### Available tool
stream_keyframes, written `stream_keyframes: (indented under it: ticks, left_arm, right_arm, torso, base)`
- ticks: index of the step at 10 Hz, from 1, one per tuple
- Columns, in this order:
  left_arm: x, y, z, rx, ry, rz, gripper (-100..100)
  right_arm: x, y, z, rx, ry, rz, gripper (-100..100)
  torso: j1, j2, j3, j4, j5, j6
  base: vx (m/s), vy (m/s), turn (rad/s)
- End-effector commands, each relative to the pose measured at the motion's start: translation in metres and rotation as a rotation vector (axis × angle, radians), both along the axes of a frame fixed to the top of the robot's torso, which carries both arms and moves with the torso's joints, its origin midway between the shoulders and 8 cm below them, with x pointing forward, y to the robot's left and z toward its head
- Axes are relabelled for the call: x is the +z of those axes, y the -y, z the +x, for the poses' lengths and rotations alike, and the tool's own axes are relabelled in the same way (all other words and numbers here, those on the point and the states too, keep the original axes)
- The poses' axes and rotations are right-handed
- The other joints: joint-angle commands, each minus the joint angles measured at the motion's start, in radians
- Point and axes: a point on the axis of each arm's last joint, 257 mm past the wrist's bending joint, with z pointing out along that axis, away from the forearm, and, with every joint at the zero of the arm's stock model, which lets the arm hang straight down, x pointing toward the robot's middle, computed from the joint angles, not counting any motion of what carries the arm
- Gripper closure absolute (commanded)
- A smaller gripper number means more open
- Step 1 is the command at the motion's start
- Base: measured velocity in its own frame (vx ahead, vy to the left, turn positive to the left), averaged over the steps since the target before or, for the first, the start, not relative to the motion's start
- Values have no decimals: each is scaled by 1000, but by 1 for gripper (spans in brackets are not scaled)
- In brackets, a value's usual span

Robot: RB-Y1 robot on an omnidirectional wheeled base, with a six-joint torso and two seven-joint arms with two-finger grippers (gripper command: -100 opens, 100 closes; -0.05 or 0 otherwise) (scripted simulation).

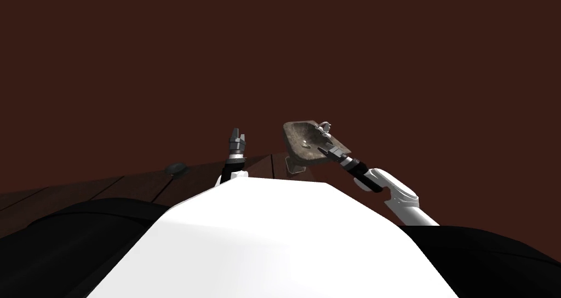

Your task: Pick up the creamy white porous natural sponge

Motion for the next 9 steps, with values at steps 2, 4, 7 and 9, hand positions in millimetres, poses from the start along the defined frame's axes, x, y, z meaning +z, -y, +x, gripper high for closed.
stream_keyframes:
  ticks: [2,4,7,9]
  left_arm:
    - [0,0,0,0,0,0,0]
    - [0,0,0,0,0,0,0]
    - [0,0,0,0,0,0,0]
    - [0,0,0,0,0,0,0]
  right_arm:
    - [-2,7,1,20,-8,-74,-100]
    - [-10,19,1,40,-22,-175,-100]
    - [-27,42,-1,76,-50,-351,-100]
    - [-34,55,-2,100,-67,-444,-100]
  torso:
    - [0,0,0,0,0,0]
    - [1,0,0,0,0,0]
    - [1,0,0,0,0,0]
    - [1,0,0,0,0,1]
  base:
    - [1,-6,32]
    - [4,-6,102]
    - [5,-8,107]
    - [7,-2,91]
